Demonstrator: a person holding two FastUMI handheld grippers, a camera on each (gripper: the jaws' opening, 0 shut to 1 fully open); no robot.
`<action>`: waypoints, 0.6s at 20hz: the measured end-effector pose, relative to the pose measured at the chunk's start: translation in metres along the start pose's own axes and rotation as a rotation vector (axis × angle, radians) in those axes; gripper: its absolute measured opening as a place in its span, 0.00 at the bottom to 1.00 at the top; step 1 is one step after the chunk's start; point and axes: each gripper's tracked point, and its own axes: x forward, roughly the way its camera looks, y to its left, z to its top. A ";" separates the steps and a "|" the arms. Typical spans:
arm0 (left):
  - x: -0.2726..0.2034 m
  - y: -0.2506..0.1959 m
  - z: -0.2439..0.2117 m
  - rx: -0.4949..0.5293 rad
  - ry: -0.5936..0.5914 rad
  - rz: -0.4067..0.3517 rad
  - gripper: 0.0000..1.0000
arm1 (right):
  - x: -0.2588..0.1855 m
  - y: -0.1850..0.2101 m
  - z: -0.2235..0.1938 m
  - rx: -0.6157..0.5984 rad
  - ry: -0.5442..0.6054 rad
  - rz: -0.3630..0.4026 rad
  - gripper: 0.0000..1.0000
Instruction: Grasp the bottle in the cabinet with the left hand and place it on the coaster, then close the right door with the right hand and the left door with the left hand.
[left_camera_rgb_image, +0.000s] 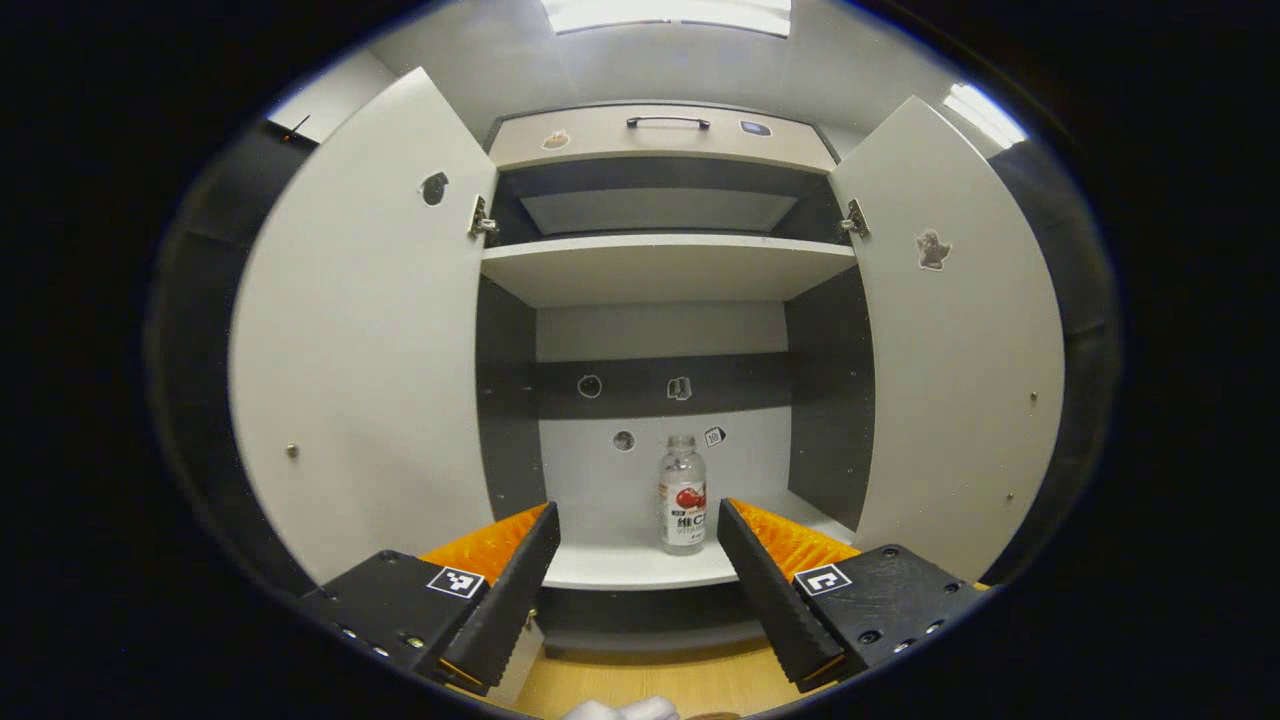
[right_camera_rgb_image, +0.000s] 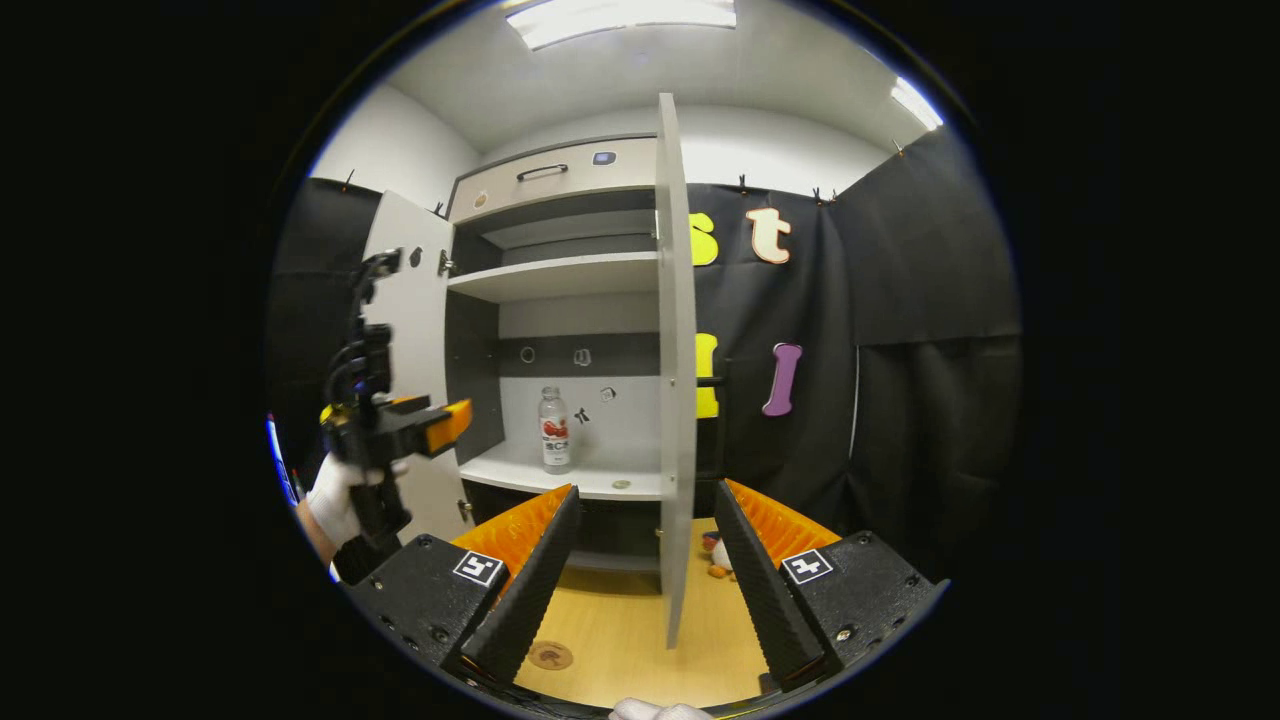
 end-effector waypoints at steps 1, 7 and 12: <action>0.020 -0.004 0.002 0.000 -0.013 -0.010 0.97 | -0.001 -0.006 0.001 0.003 0.002 -0.016 0.83; 0.138 -0.024 -0.015 -0.023 0.001 -0.001 0.96 | -0.004 -0.052 0.004 -0.011 0.016 -0.155 0.83; 0.206 -0.024 -0.047 -0.048 0.043 0.032 0.96 | -0.005 -0.075 0.003 -0.022 0.030 -0.227 0.83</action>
